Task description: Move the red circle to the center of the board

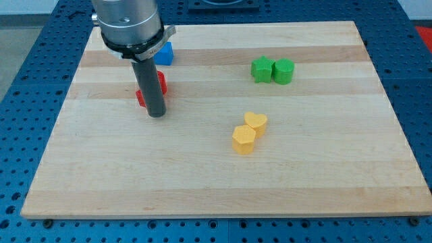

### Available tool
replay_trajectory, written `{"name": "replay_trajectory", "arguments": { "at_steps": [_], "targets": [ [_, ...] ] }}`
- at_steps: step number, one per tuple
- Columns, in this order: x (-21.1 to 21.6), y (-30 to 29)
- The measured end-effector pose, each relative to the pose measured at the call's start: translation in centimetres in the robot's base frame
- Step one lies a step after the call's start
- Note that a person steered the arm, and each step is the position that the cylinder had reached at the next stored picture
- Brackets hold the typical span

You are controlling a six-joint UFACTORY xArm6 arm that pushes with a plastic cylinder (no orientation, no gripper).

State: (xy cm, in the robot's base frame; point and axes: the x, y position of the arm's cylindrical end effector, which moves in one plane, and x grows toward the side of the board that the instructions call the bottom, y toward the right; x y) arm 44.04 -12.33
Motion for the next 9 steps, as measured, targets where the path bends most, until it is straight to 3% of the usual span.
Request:
{"name": "replay_trajectory", "arguments": {
  "at_steps": [2, 3, 4, 5, 6, 7, 9],
  "targets": [
    [0.2, 0.1],
    [5.0, -5.5],
    [3.3, -12.2],
    [-3.7, -13.2],
    [-8.6, -7.2],
    [-9.7, -3.9],
    [-6.9, -3.0]
  ]
}}
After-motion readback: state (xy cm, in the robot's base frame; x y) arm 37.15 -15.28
